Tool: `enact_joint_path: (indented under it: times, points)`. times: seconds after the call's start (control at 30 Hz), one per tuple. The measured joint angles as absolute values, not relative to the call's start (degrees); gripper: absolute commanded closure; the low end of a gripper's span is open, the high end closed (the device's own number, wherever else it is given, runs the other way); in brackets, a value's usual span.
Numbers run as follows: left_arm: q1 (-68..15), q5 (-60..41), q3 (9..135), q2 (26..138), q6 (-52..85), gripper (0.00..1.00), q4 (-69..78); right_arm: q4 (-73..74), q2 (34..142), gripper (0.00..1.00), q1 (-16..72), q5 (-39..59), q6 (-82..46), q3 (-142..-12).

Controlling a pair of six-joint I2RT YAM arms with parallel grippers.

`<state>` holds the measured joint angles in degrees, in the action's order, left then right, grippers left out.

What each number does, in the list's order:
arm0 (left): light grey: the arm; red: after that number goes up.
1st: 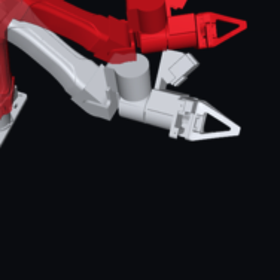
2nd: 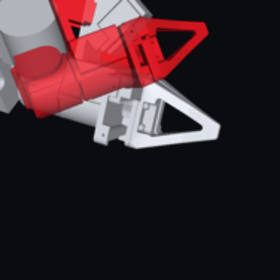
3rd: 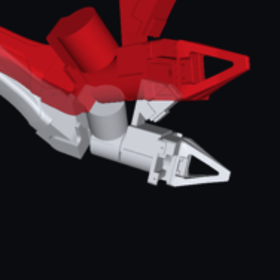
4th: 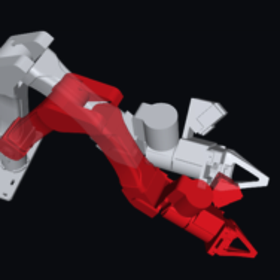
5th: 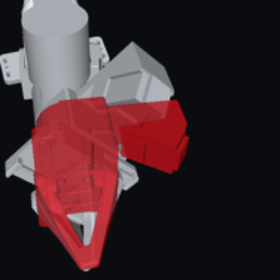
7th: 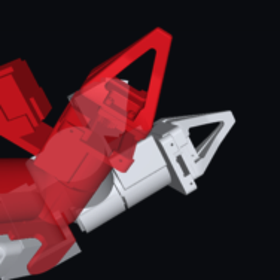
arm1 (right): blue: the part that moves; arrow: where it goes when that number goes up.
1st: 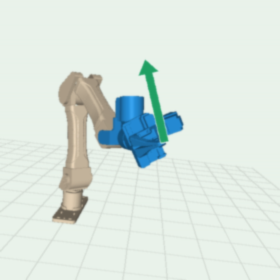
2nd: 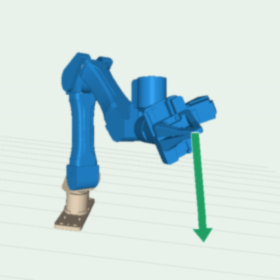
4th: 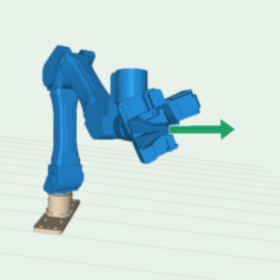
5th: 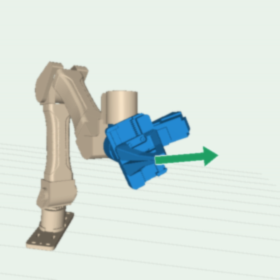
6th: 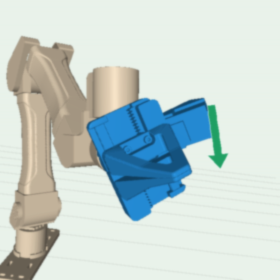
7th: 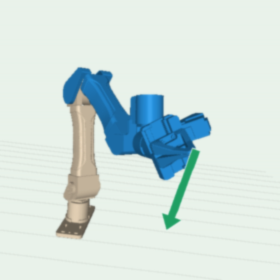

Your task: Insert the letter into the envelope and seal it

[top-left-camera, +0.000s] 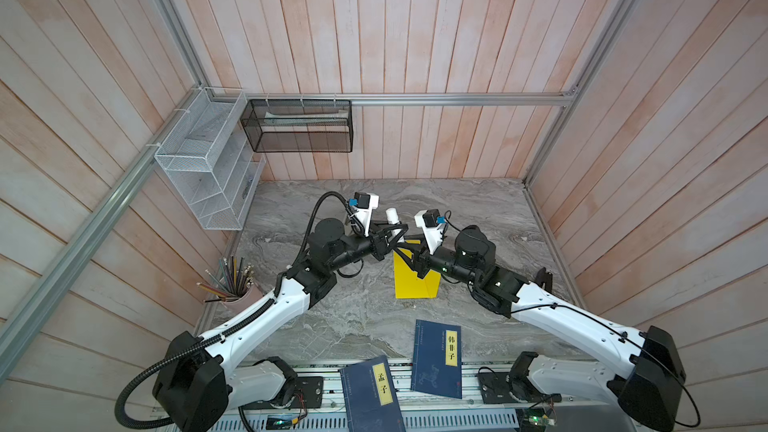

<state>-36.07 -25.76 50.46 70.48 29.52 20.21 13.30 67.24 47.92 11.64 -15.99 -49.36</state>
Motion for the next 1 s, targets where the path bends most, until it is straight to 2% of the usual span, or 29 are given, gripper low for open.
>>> enact_joint_path:
  times: [0.1, 0.27, 0.3, 0.37, 0.4, 0.5, 0.73, 1.0]
  points:
    - [-36.05, -24.8, 50.48, 70.48, 29.23, 1.0, 20.58, 12.23, 67.33, 0.88, 48.14, 10.94, -15.66, -49.84]
    - [-36.03, -24.18, 50.89, 70.13, 28.47, 1.0, 20.29, 11.44, 67.26, 0.9, 47.81, 9.82, -15.42, -49.87]
    - [-36.05, -24.4, 51.0, 70.04, 28.42, 1.0, 20.14, 11.49, 67.26, 0.87, 47.59, 9.82, -15.44, -49.87]
    - [-36.07, -24.71, 51.11, 69.93, 28.23, 1.0, 20.14, 11.51, 67.16, 0.67, 47.09, 10.13, -15.77, -49.87]
    - [-36.07, -24.82, 51.13, 69.84, 28.21, 1.0, 20.14, 11.42, 67.13, 0.61, 46.92, 10.15, -15.73, -49.87]
    - [-36.07, -24.97, 51.16, 69.63, 28.1, 1.0, 20.1, 11.05, 66.98, 0.5, 46.68, 10.17, -15.75, -49.87]
    - [-36.07, -25.08, 51.16, 69.63, 28.08, 1.0, 20.05, 10.98, 66.94, 0.5, 47.42, 9.41, -15.14, -49.87]
    - [-36.25, -25.3, 51.16, 69.65, 28.1, 1.0, 19.7, 11.97, 66.94, 0.63, 49.15, 7.35, -13.15, -50.98]
